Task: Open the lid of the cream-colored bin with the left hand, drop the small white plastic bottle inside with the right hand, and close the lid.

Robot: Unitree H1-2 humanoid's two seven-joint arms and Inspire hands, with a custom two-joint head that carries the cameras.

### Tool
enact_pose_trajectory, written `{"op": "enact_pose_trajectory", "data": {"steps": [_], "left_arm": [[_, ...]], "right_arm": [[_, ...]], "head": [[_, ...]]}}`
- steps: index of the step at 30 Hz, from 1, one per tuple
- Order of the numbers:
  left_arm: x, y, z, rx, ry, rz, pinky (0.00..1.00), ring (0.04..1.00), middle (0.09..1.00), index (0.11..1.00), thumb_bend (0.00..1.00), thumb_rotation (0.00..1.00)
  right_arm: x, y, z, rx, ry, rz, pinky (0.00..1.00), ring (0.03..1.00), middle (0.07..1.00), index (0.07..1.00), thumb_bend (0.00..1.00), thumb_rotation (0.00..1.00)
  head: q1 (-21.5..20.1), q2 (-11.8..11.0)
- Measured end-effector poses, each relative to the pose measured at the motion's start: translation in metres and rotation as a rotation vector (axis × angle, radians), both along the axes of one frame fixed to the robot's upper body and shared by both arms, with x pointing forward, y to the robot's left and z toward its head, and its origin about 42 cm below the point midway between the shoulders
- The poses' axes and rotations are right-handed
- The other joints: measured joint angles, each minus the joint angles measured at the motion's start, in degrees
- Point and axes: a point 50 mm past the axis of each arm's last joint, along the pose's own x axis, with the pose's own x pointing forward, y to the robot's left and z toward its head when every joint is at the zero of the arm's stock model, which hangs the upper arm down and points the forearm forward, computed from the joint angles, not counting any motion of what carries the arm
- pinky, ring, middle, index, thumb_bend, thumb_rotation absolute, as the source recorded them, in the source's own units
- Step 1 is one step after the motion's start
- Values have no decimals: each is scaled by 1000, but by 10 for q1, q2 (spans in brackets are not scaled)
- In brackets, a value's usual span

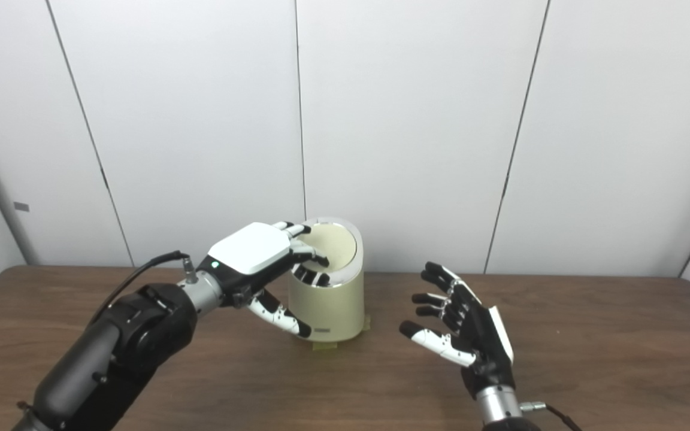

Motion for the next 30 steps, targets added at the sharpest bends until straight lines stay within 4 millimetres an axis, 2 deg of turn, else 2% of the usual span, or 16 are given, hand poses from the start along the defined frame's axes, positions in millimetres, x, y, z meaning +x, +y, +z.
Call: {"op": "enact_pose_trajectory", "data": {"steps": [3,5,6,9,11,13,16,18,19,25,30], "left_arm": [[-3,15,0,-151,-72,49,959,966,874,890,729,380],[-5,27,2,-272,-111,88,798,917,878,879,709,334],[-6,32,3,-345,-126,107,772,902,878,875,699,330],[-12,42,-1,-576,-125,146,769,879,884,863,698,348],[-19,44,-14,-727,-66,163,772,882,870,854,713,306],[-28,46,-36,-896,32,199,738,849,843,857,710,286],[-46,53,-71,-1088,172,271,668,775,802,850,720,330],[-57,59,-90,-1168,234,315,596,732,781,845,713,335],[-61,63,-96,-1206,258,327,576,715,763,833,690,289],[-74,73,-112,-1407,333,315,544,672,726,791,660,158],[-81,69,-128,-1420,392,315,566,686,728,773,665,159]], "right_arm": [[0,-1,-3,2,11,-3,621,667,819,804,877,294],[1,0,-4,3,15,-1,626,671,820,806,873,293],[1,0,-4,3,15,-1,619,670,819,807,871,294],[1,-1,-4,2,15,-3,605,669,818,806,875,294],[1,-1,-5,1,16,-3,602,667,818,806,869,286],[1,-2,-5,2,16,-3,599,666,818,803,866,276],[1,-3,-5,1,17,-5,601,669,818,800,875,273],[1,-4,-5,2,16,-6,598,668,817,800,881,275],[1,-4,-5,2,17,-7,592,669,817,800,886,277],[1,-4,-5,2,13,-6,595,669,817,792,898,289],[-1,-5,-6,0,6,-14,609,663,805,790,897,292]], "head": [[0,1],[1,0],[1,1],[2,1],[3,0],[3,0],[4,-1],[3,-1],[3,-1],[1,-1],[-4,-1]]}}
